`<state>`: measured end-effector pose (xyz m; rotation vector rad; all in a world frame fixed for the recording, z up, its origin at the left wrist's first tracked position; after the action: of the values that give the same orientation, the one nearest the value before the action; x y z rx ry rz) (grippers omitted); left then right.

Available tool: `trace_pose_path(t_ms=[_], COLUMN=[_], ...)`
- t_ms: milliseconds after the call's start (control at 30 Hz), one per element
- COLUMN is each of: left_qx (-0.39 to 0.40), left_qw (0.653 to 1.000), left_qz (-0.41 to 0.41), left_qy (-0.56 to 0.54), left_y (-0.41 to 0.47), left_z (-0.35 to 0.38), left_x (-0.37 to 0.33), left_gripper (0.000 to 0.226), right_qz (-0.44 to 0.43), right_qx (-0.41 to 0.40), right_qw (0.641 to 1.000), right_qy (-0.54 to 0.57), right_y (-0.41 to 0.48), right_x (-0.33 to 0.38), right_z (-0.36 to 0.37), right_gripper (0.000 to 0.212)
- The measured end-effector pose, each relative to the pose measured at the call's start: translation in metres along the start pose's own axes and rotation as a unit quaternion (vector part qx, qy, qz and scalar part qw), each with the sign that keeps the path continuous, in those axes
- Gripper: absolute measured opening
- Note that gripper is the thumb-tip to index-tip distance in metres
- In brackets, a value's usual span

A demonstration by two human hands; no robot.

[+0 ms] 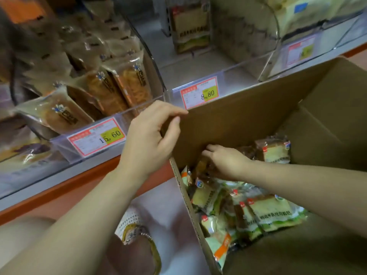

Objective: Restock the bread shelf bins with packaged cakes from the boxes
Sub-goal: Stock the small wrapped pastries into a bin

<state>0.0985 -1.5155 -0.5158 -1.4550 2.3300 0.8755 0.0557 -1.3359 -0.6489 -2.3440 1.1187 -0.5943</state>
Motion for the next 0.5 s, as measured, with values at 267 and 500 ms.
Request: trace_pose_path(t_ms=[267,500], left_qx=[0.002,0.020], left_qw=[1.000,1.000], left_qz=[-0.003,-0.012], left_qy=[-0.012,-0.014], left_y=[0.007,0.006], left_z=[0.006,0.005], left_x=[-0.001,-0.003], left_gripper=[0.021,0.022], right_qz=[-0.021,0.019], right_qx=[0.028,0.039], right_qw=[0.999,0.995], right_qy=[-0.020,-0.090], right_y=[0.026,0.011], right_x=[-0.001,0.004], right_z=[0.025,0.013], right_gripper=[0.060,0.050])
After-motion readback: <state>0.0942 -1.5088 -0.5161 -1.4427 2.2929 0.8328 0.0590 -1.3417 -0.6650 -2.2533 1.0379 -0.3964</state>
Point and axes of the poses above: each hand's wrist, its own y-axis towards the middle knuckle, its own z-axis out of the palm, x = y × z, the point moved 2 cm from there along y, towards the middle knuckle, and after that the axes turned 14 degrees about x, right-handed, at the moved point
